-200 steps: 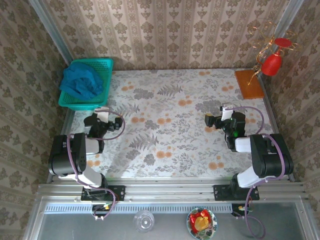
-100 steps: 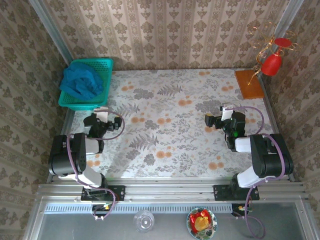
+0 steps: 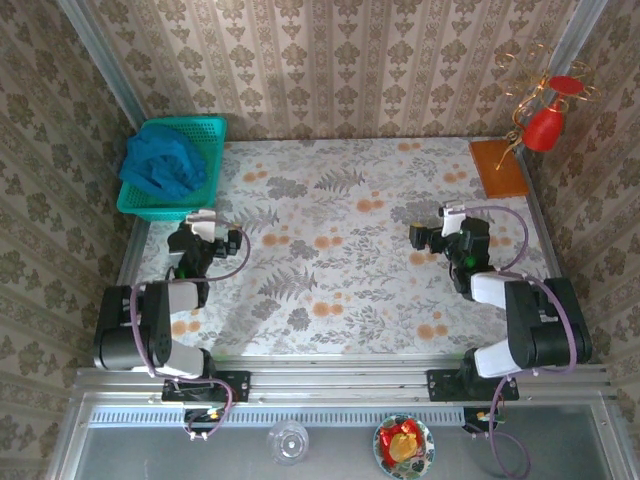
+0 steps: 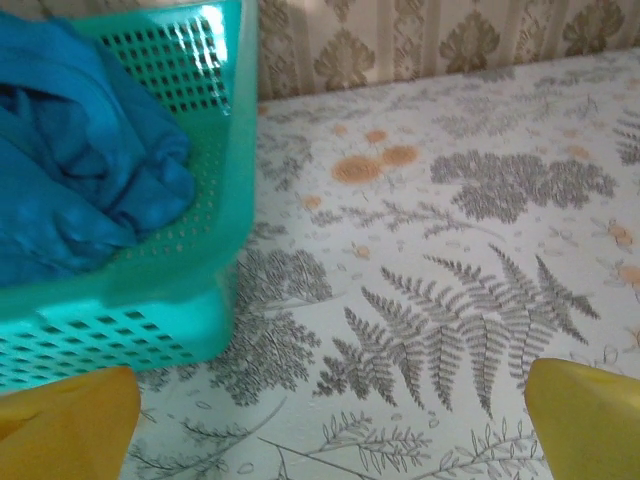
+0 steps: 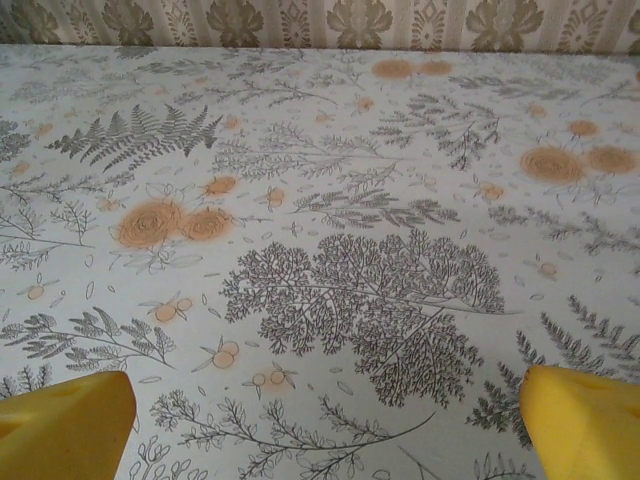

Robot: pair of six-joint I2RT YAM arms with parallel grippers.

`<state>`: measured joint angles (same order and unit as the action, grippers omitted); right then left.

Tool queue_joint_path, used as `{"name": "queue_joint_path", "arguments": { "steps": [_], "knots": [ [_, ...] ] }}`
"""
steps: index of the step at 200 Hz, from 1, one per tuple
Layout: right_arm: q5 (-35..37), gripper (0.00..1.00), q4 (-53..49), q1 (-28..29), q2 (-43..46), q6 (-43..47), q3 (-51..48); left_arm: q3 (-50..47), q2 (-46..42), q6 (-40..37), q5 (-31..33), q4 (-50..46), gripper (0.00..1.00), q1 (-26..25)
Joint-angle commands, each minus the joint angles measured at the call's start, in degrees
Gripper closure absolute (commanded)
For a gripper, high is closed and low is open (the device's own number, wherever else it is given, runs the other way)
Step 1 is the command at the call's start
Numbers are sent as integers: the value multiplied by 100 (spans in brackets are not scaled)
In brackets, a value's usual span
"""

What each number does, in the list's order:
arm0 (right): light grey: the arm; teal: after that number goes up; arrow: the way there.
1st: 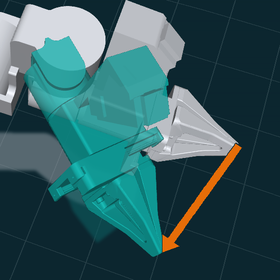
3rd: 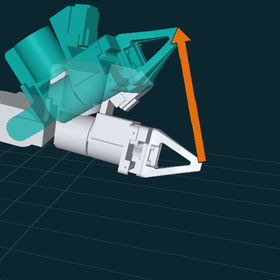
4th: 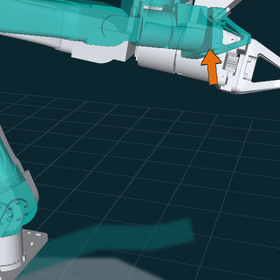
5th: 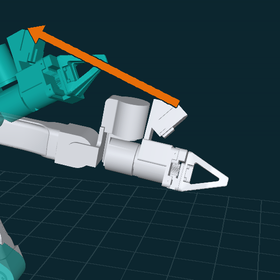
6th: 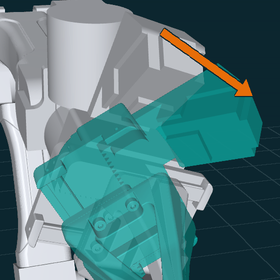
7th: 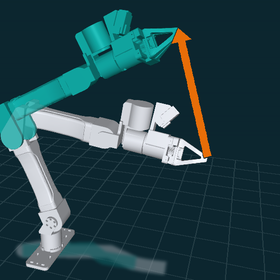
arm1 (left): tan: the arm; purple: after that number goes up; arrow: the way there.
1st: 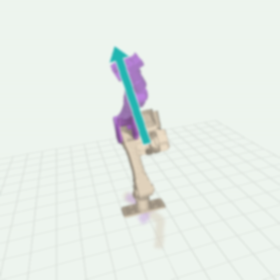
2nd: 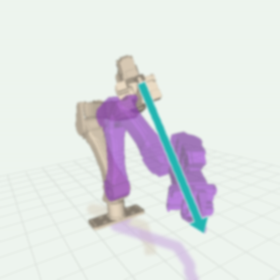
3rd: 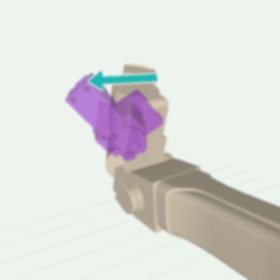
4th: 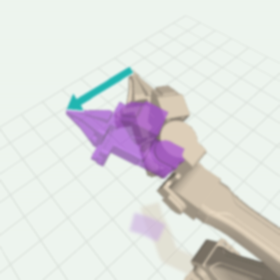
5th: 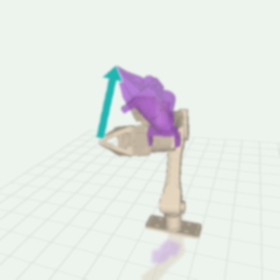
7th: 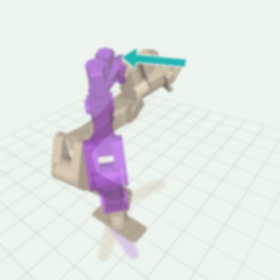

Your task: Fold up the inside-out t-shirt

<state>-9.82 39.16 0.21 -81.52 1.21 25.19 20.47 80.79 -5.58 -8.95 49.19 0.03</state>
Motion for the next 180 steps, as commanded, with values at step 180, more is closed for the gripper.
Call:
{"name": "queue_joint_path", "arguments": {
  "steps": [180],
  "knots": [
    [627, 0, -2743, 746, 1630, 94, 1045, 6181, 1711, 2029, 950, -7090, 1, 1116]
  ]
}}
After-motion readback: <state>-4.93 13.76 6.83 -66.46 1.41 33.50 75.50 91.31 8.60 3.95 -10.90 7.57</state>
